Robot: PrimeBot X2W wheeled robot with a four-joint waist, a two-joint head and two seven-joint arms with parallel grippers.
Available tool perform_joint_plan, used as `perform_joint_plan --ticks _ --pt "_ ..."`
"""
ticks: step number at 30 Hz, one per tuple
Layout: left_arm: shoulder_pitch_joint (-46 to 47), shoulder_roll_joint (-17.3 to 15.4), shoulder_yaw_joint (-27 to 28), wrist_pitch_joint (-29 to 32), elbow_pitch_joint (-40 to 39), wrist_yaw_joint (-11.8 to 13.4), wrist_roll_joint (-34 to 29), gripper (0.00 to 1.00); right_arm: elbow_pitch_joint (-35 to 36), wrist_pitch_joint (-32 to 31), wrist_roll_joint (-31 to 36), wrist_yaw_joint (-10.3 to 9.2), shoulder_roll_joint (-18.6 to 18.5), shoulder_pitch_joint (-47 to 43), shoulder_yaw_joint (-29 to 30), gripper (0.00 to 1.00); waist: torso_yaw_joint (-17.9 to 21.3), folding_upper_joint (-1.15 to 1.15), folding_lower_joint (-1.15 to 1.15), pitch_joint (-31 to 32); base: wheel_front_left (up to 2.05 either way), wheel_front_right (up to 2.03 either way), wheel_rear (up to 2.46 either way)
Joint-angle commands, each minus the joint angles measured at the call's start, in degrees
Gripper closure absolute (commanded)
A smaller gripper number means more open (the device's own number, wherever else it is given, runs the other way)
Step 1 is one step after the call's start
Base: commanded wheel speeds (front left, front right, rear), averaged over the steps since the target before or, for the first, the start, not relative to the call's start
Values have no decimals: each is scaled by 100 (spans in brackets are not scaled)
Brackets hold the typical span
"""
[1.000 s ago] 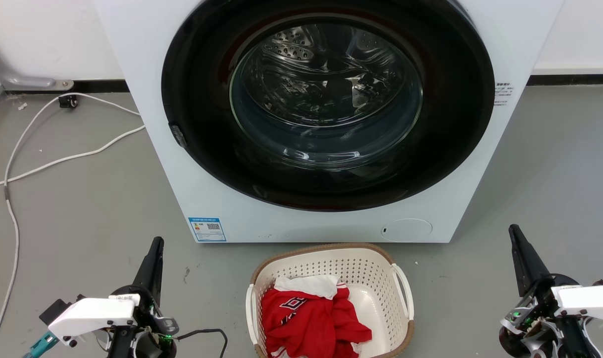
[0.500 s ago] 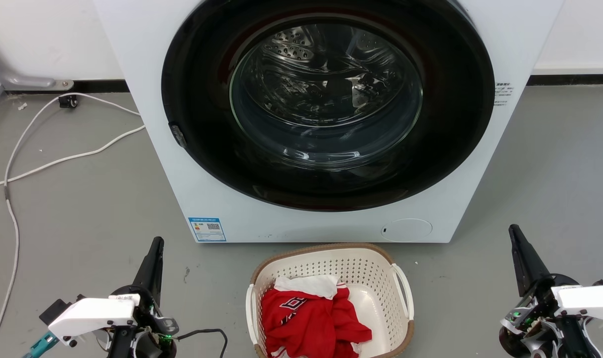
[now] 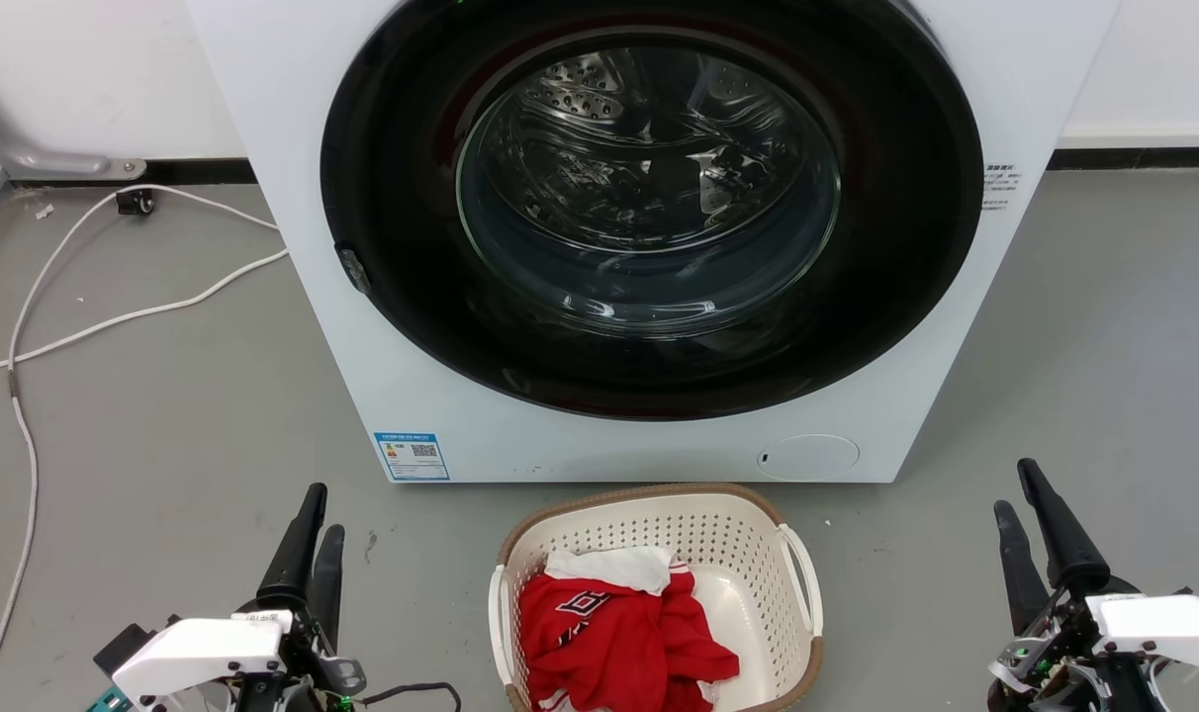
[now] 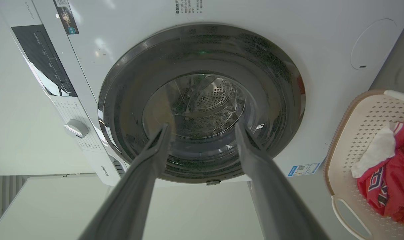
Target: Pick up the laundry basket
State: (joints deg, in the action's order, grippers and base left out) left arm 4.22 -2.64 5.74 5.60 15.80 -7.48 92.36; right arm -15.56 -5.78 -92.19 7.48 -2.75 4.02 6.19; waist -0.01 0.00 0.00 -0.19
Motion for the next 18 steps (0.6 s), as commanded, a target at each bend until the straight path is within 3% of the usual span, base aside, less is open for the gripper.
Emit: perform_joint_plan --ticks 1,11,18 --pt "130 -15 -37 -40 -116 -1 -23 0 132 37 17 0 -17 105 -23 0 0 0 0 -1 0 0 0" --pt "150 -18 -198 -324 -295 -1 -413 0 256 333 379 0 -46 68 -188 0 -9 0 0 -8 0 0 0" --pt "155 -19 -282 -523 -497 -1 -1362 0 356 536 1412 1 -59 62 -219 0 -18 0 0 -13 0 0 0"
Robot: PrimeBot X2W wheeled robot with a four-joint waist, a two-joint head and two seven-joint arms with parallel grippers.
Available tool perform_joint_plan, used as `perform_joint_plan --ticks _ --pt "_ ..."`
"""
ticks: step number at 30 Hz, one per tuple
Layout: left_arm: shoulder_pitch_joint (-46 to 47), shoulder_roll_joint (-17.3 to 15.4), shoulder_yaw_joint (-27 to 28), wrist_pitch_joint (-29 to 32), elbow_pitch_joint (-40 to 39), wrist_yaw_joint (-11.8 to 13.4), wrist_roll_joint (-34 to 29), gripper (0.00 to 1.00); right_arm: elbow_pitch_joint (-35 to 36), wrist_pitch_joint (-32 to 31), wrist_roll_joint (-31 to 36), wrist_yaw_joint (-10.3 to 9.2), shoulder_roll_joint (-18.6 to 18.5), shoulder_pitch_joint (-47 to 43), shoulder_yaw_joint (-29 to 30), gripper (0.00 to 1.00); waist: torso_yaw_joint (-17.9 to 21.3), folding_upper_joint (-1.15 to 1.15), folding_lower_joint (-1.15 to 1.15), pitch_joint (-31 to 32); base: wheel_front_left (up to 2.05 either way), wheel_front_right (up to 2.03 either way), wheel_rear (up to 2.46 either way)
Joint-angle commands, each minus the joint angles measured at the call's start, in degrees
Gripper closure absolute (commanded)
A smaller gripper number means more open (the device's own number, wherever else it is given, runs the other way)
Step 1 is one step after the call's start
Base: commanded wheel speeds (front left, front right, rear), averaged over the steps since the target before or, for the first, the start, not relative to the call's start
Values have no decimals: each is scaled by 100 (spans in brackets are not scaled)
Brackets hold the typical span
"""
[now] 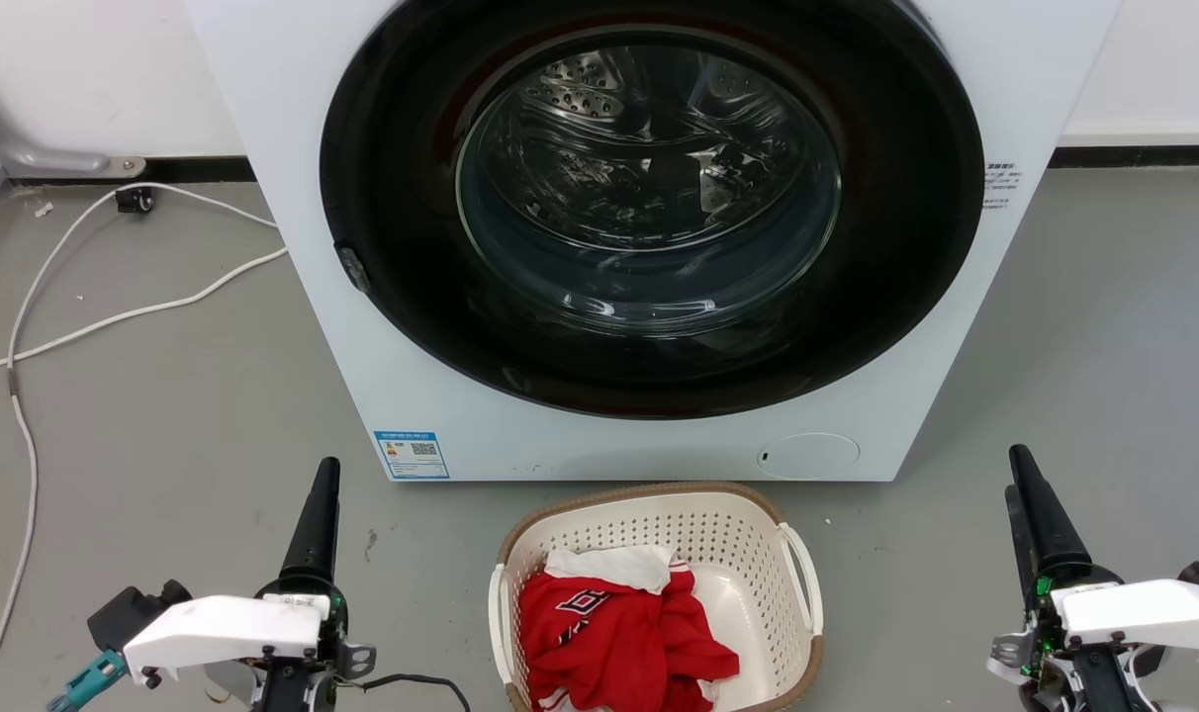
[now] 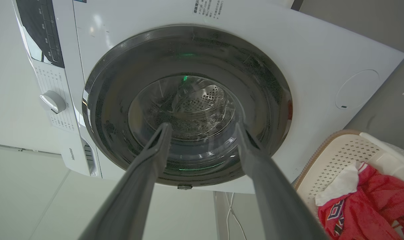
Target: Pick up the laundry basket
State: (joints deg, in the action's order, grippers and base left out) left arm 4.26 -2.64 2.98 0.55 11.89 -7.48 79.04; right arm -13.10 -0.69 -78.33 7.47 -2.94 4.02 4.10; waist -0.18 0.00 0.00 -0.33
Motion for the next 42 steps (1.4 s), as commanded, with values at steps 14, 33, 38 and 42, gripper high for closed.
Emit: perform_joint_plan --ticks 14,33,38,42 --pt "209 -22 -291 -371 -226 69 -2054 0 336 380 2594 2 -6 31 -106 0 -18 0 0 -11 0 0 0" --pt "350 -25 -562 -721 -51 227 -4020 0 341 727 4534 2 1 -5 -192 0 -32 0 0 -36 0 0 0" --pt "387 -26 -604 -804 -47 240 -4407 0 329 774 4902 2 1 -2 -185 0 -35 0 0 -46 0 0 0" --pt "396 -27 -643 -865 -26 249 -4711 0 332 780 5179 2 1 -18 -181 0 -41 0 0 -47 0 0 0"
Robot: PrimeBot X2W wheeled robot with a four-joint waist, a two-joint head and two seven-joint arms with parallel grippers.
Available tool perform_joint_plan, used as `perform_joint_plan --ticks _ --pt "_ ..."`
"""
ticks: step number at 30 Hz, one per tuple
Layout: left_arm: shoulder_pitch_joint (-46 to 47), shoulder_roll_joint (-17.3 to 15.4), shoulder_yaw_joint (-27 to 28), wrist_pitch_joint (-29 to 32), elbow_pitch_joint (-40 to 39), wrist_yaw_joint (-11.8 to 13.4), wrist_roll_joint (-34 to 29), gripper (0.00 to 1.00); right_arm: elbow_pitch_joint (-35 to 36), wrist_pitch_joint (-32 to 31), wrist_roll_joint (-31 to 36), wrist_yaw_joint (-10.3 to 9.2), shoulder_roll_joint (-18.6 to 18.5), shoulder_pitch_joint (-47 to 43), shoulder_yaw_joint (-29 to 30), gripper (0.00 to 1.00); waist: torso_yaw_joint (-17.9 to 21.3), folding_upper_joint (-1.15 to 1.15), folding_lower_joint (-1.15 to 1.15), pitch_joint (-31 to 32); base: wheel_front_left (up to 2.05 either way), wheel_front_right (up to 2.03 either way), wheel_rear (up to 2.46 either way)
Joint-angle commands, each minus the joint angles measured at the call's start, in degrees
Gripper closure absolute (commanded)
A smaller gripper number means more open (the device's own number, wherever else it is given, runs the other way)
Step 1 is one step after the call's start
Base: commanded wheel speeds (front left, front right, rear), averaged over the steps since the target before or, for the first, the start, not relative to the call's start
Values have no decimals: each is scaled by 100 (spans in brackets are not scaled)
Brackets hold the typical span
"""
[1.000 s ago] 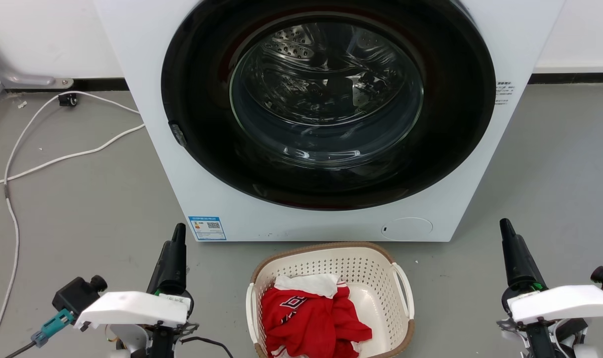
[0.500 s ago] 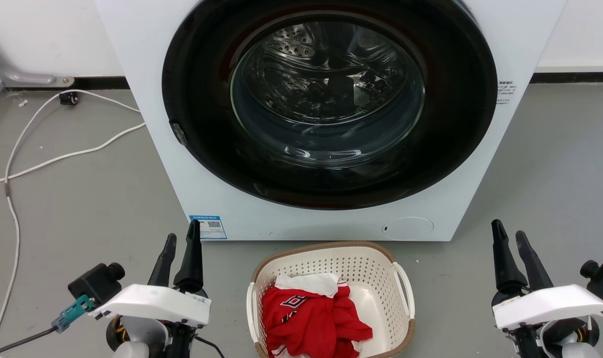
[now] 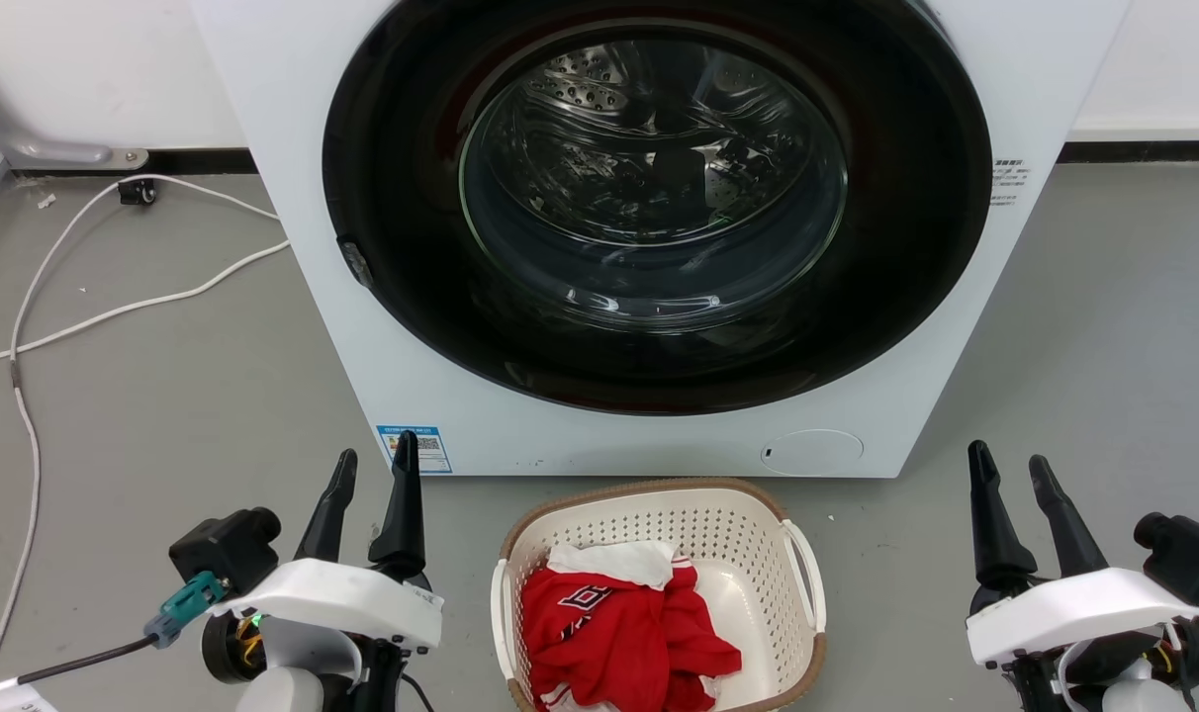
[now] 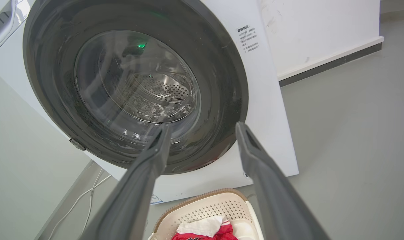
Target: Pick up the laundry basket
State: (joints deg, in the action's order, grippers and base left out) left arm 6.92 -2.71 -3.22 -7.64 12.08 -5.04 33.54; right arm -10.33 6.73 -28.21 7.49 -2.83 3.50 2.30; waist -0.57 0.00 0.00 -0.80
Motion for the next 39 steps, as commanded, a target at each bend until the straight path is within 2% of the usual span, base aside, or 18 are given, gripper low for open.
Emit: perform_joint_plan --ticks 1,25,39 --pt "128 -22 -33 -65 -35 7 -238 0 57 31 234 0 -10 29 -2 0 -4 0 0 -1 0 0 0" --pt "205 -69 -208 -409 172 232 -1770 0 131 22 1716 0 -10 -85 10 0 -37 0 0 -15 0 0 0" --pt "206 -80 -264 -577 211 319 -2431 0 119 57 2391 -1 -9 -123 4 0 -44 0 0 -14 0 0 0"
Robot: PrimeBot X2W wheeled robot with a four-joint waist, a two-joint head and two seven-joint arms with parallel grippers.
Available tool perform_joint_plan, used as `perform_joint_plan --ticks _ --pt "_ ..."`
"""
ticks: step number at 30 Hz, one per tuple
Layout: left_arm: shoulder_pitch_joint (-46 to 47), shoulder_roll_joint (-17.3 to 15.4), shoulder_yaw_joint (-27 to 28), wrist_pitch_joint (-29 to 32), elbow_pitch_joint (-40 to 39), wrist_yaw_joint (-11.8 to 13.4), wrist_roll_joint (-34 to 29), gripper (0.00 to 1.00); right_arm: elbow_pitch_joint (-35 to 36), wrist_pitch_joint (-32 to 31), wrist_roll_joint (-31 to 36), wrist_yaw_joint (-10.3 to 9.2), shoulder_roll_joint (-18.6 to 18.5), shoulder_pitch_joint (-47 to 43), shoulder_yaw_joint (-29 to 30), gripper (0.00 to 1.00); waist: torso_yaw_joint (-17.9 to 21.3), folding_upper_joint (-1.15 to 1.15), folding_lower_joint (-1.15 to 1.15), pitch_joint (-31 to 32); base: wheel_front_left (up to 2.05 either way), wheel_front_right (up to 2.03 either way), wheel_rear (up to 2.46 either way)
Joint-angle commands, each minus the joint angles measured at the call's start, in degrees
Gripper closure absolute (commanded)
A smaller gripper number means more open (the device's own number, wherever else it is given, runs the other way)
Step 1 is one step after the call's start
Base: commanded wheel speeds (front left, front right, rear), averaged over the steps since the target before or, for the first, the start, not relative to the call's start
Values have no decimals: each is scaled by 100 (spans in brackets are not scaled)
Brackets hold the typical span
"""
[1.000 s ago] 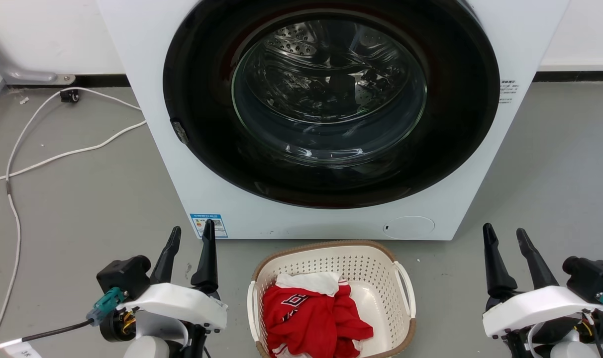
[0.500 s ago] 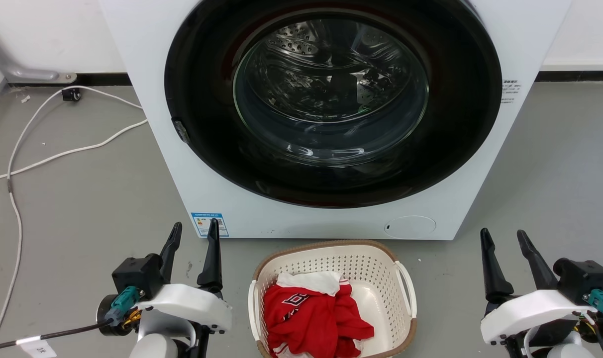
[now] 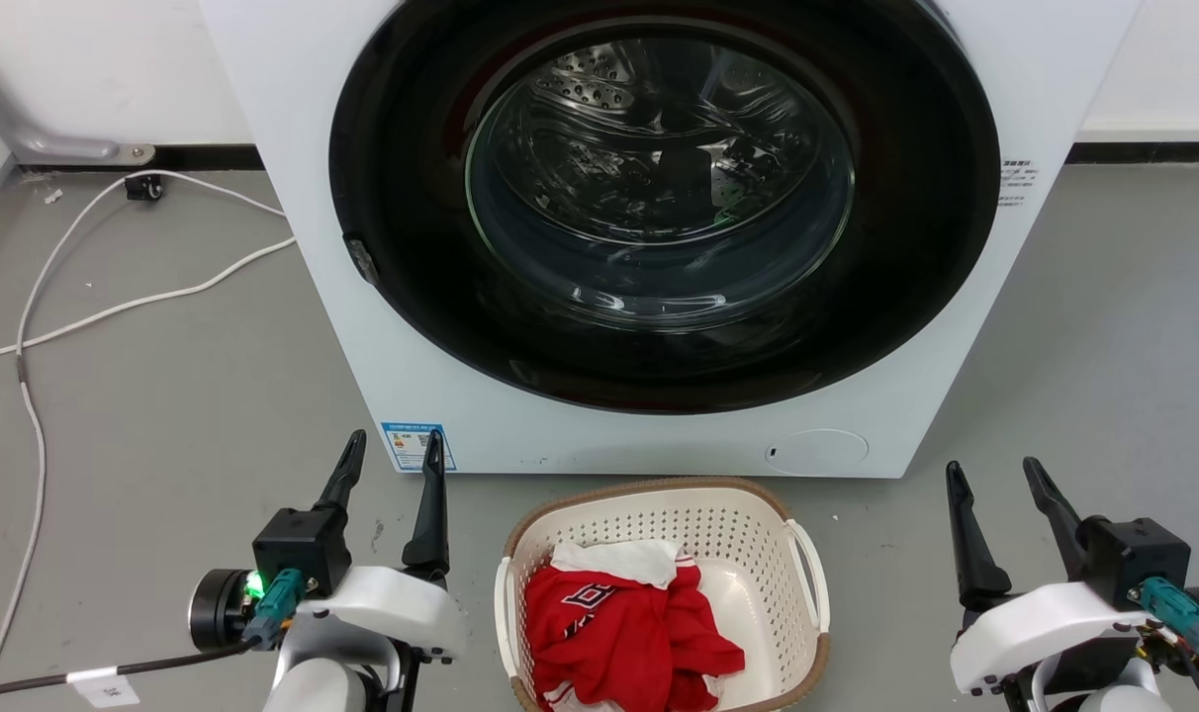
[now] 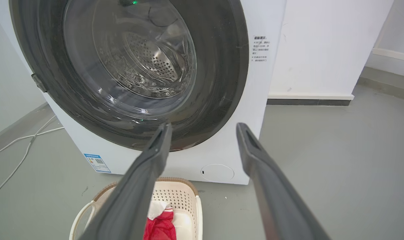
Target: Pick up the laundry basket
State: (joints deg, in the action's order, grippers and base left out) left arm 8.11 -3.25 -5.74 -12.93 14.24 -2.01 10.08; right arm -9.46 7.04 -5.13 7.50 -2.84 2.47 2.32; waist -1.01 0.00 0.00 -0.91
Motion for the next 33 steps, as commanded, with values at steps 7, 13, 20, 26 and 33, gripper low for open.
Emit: perform_joint_plan --ticks 7,13,20,26,33 --pt "109 -22 -28 -117 74 32 -340 0 -10 37 387 -2 -8 -34 28 0 -18 0 0 -18 0 0 0" --pt "125 -12 -37 -183 139 58 -542 0 -21 59 628 -2 -8 -39 26 0 -36 0 0 -26 0 0 0" --pt "100 7 -9 -241 227 17 -607 0 -37 88 783 -2 -8 -49 19 0 -40 0 0 -22 0 0 0" --pt "96 19 24 -236 282 -12 -480 0 -64 79 651 -2 -7 -37 40 0 -36 0 0 -24 0 0 0" --pt "119 28 13 -231 347 -36 -459 0 -93 81 617 -2 -7 -10 56 0 -43 0 0 -36 0 0 0"
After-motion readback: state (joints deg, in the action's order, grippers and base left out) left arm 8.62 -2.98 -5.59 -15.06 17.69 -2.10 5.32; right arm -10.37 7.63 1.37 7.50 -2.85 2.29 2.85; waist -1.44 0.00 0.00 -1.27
